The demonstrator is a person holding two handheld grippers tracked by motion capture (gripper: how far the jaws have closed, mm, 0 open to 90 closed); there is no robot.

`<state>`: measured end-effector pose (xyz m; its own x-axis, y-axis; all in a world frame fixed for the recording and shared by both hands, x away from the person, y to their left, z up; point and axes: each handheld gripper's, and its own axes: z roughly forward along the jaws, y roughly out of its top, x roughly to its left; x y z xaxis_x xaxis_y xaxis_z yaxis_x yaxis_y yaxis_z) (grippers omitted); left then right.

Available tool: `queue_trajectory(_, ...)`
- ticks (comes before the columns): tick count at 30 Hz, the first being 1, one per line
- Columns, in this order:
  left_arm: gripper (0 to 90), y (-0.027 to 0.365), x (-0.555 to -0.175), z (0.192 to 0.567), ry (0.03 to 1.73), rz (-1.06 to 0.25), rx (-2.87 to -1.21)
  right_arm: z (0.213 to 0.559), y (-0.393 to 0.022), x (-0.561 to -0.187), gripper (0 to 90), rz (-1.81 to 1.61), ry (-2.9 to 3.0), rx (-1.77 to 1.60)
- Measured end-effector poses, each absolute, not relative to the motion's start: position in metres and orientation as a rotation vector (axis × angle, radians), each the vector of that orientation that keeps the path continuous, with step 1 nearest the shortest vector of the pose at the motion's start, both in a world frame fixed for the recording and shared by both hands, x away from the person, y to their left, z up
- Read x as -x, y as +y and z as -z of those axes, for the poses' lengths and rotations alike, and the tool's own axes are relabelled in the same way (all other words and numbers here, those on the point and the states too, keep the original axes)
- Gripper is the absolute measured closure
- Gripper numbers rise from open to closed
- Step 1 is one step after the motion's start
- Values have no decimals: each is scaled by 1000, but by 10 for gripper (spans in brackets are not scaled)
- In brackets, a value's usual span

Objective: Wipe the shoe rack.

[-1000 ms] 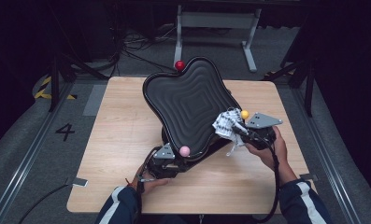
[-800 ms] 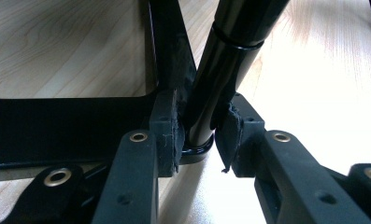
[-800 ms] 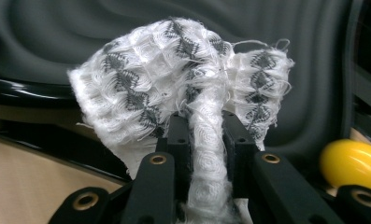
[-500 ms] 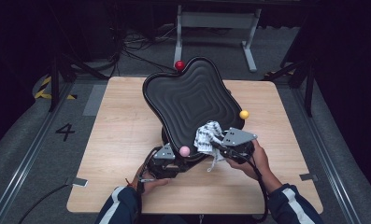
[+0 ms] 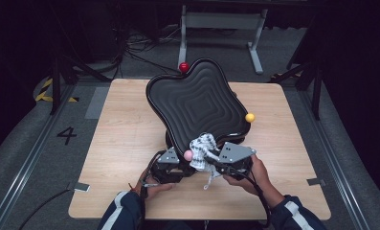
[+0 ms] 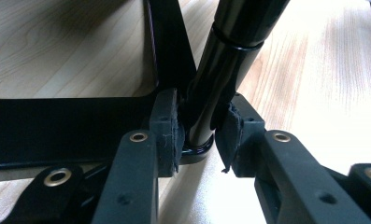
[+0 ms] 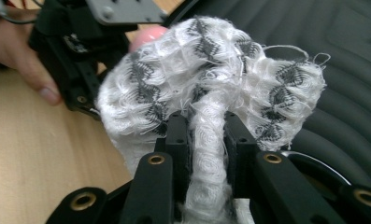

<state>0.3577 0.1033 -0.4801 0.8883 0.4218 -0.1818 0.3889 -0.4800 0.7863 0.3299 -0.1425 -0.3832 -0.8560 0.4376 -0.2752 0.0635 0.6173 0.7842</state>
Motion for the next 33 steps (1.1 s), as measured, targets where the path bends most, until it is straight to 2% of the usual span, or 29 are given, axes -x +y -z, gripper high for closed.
queue_trajectory(10,689,103,-357,480,583,-50,-2124,384,-150,-337,769,-1149,2387,-436)
queue_trajectory(19,688,104,-358,480,580,-45,-2127,400,-192,-376,784,-1037,2330,-671)
queue_trajectory(33,704,103,-358,480,568,-42,-2131,409,-251,-407,780,-907,2210,-916)
